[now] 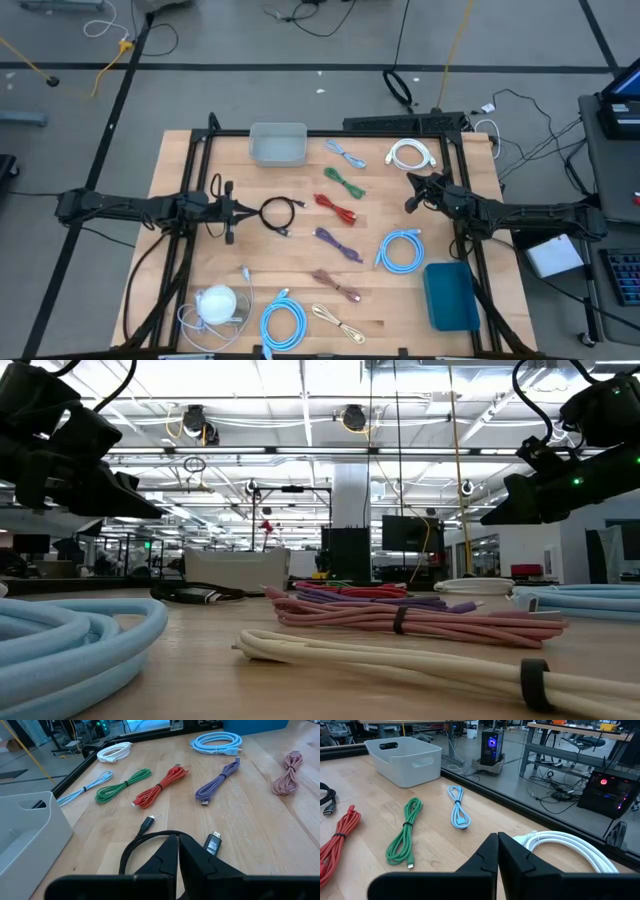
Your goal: Pick & Place USB Port
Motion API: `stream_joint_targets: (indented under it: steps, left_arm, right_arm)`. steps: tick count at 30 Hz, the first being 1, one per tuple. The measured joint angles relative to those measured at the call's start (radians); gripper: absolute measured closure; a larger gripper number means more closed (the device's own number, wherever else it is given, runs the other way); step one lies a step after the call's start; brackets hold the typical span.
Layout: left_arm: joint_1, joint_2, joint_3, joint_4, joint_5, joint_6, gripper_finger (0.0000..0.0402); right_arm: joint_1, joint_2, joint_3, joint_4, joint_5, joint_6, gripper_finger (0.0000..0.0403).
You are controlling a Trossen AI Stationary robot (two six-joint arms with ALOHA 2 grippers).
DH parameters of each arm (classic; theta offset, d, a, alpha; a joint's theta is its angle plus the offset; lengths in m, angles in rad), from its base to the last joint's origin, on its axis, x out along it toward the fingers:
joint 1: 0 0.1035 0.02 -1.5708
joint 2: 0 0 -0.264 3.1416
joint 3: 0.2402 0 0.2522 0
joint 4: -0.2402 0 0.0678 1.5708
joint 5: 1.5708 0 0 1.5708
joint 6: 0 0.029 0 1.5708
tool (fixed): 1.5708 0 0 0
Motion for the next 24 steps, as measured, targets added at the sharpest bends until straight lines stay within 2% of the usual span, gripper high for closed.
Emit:
stream_joint_targets:
  steps: [22,24]
  left_arm:
    - [0.0,0.0,0.0,0.0,0.0,0.0,0.038]
    - [0.0,0.0,0.0,0.0,0.0,0.0,0.038]
  right_arm:
    - [0.0,0.0,0.0,0.0,0.0,-0.001,0.0403]
    - [0.0,0.0,0.0,0.0,0.001,-0.071,0.0403]
